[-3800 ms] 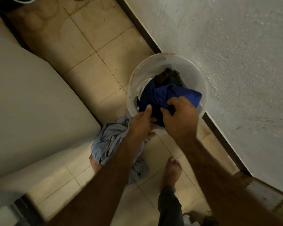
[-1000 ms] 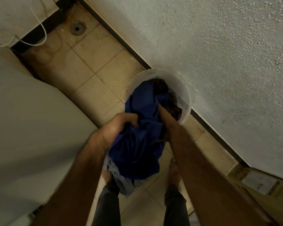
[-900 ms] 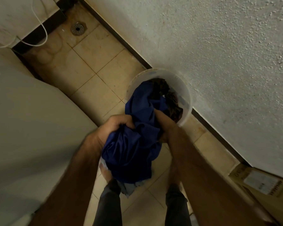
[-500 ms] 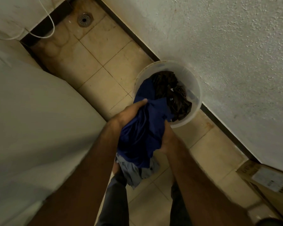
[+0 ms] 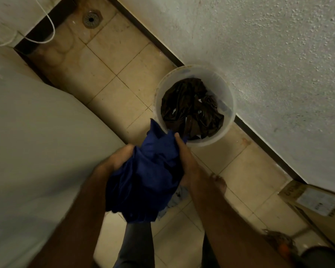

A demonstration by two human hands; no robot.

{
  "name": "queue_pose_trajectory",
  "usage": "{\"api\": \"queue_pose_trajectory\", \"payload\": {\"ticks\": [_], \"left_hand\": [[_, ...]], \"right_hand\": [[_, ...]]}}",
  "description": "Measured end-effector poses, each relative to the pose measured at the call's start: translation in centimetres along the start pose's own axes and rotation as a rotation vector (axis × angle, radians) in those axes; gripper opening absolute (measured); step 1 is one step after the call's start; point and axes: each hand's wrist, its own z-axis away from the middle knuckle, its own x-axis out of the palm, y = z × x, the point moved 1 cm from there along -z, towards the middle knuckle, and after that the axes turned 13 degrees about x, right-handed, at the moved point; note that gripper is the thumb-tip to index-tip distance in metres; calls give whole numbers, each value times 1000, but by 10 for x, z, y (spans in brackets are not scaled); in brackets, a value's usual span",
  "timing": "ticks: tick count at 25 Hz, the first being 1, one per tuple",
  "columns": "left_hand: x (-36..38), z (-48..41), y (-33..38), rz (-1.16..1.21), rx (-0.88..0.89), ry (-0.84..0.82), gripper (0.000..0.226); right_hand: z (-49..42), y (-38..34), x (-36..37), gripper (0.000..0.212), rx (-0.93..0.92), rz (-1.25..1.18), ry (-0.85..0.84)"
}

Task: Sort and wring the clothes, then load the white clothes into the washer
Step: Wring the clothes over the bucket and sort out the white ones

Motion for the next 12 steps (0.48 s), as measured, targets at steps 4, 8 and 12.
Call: {"api": "queue_pose_trajectory", "payload": {"ticks": [4,8,12], "left_hand": [[-6,20,-16,223,-72,-58,27],[-16,-6,-45,575,-128,5,44],[-5,-20,-44,387,-209,-158,95]], "right_hand": [[16,-12,28,62,34,482,109],[39,-10,39,33,-37,814,323],[63,38,56,35,50,402,28]]}}
